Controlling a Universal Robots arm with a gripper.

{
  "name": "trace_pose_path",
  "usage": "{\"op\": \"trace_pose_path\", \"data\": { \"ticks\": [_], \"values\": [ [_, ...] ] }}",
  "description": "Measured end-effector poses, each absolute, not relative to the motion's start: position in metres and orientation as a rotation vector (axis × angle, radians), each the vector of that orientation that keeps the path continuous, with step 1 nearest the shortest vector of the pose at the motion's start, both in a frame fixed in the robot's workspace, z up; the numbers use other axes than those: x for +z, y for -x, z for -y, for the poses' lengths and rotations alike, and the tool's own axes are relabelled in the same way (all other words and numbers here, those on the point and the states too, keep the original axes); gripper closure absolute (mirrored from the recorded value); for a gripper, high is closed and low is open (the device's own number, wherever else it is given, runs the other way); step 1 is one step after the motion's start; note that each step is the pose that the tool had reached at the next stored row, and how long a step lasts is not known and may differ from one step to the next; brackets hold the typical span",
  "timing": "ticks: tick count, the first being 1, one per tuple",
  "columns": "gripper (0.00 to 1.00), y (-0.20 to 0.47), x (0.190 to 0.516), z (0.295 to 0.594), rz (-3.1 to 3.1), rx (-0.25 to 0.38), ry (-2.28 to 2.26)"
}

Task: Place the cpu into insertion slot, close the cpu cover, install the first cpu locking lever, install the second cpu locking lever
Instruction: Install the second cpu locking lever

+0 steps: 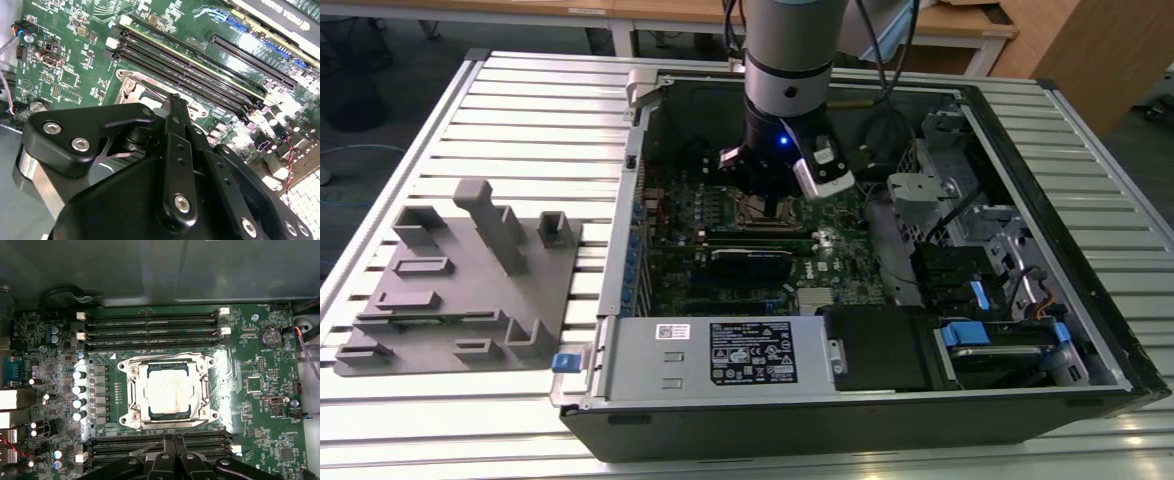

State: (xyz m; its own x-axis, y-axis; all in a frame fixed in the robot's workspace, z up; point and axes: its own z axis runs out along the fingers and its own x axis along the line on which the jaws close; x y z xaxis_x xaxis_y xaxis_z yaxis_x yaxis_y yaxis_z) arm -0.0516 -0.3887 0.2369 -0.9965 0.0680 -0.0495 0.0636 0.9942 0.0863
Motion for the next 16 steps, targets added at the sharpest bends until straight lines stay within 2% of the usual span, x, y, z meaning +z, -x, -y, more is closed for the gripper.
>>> {"op": "trace_pose_path", "data": {
  "ticks": [16],
  "values": [
    [0.89, 0.0566, 0.2352, 0.3887, -3.085, 0.132, -0.102]
  ]
}}
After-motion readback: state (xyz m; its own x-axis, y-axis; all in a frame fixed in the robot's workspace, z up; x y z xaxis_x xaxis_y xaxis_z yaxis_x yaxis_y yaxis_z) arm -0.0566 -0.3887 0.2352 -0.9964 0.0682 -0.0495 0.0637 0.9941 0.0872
